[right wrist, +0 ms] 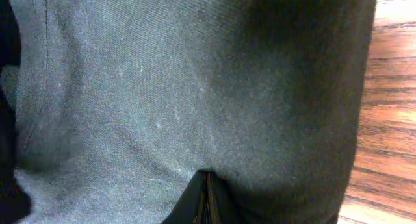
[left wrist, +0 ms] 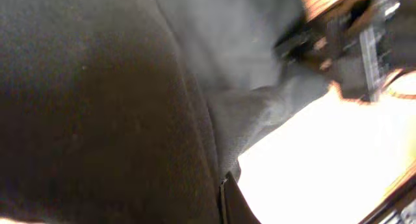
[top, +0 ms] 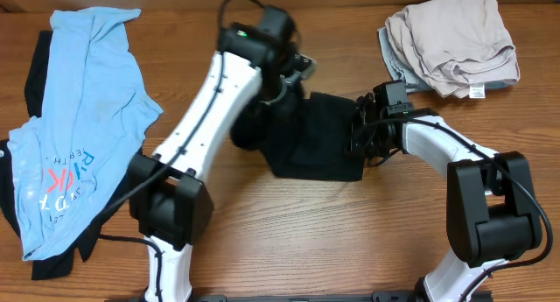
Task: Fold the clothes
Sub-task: 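Fold the shirt's left half over onto the right with the left gripper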
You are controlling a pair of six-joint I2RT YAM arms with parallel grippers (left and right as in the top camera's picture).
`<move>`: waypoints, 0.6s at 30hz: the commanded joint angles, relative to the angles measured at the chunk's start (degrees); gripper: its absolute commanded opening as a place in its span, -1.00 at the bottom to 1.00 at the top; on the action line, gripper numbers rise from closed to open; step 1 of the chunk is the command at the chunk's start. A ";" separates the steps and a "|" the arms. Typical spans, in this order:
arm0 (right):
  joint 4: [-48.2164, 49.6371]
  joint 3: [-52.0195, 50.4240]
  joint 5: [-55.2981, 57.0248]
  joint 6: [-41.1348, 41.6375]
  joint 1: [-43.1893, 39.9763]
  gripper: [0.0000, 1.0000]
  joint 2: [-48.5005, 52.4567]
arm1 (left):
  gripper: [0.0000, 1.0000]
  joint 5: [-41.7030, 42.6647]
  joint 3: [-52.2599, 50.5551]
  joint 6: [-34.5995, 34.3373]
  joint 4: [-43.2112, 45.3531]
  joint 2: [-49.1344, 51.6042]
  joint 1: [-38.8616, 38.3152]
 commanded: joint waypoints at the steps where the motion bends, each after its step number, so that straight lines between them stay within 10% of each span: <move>1: 0.00 -1.53 0.72 0.31 -0.11 -0.93 -0.22 | -0.92 0.59 0.55 -9.38 3.15 1.81 -2.99; 18: -7.15 11.06 -12.07 4.04 -6.47 -0.82 -10.45 | -0.90 0.37 0.50 -17.86 11.54 4.63 -8.81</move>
